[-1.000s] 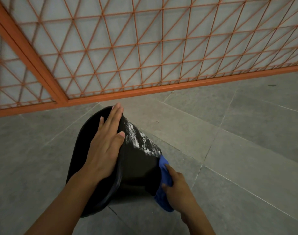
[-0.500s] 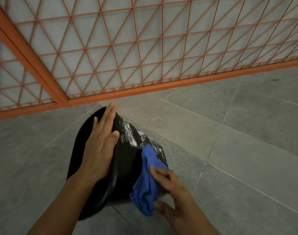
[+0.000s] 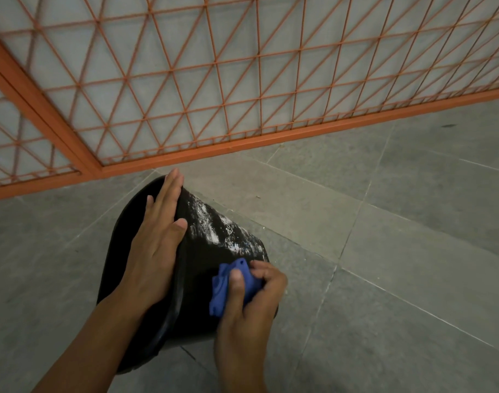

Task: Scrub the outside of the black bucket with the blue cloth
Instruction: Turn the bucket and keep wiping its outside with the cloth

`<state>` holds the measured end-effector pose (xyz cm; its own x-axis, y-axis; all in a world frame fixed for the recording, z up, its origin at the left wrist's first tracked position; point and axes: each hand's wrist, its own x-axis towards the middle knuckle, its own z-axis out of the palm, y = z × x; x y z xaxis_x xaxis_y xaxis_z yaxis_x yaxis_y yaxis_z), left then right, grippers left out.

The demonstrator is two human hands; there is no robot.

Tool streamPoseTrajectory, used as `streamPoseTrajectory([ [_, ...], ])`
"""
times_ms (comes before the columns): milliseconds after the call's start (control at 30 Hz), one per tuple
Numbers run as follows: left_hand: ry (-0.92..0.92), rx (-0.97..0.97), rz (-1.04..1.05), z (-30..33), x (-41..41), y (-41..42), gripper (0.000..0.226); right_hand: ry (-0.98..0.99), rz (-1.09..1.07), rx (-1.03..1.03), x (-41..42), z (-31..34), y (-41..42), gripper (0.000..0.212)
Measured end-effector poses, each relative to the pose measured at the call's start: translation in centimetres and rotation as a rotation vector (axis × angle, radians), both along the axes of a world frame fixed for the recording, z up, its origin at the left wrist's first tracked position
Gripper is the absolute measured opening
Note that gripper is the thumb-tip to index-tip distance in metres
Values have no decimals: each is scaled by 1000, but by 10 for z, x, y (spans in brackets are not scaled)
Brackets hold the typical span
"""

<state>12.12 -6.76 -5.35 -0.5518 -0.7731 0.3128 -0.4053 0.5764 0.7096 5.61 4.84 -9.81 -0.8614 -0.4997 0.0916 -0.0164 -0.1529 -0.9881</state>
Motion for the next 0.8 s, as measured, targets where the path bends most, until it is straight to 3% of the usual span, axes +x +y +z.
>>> streamPoseTrajectory([
  [133, -1, -12, 10, 0, 2, -2, 65, 42, 182, 82, -5, 3, 6, 11],
  [200, -5, -15, 16, 0, 5, -3, 65, 135, 387, 48, -10, -6, 29, 27],
  [267, -21, -14, 12, 1, 4, -1, 66, 452, 566, 77, -26, -26, 48, 50],
  [367, -25, -11, -3, 1, -1, 2, 66, 782, 554, 140, -51, -41, 40, 47],
  [467, 0, 23, 14, 1, -2, 2, 68, 692, 526, 79, -47, -37, 21, 41],
  [633, -15, 9, 25, 3, -7, 7, 68, 235, 380, 133, -39, -33, 12, 34],
  [800, -15, 19, -10, 2, -5, 4, 67, 520, 461, 19, -18, -7, 14, 37],
])
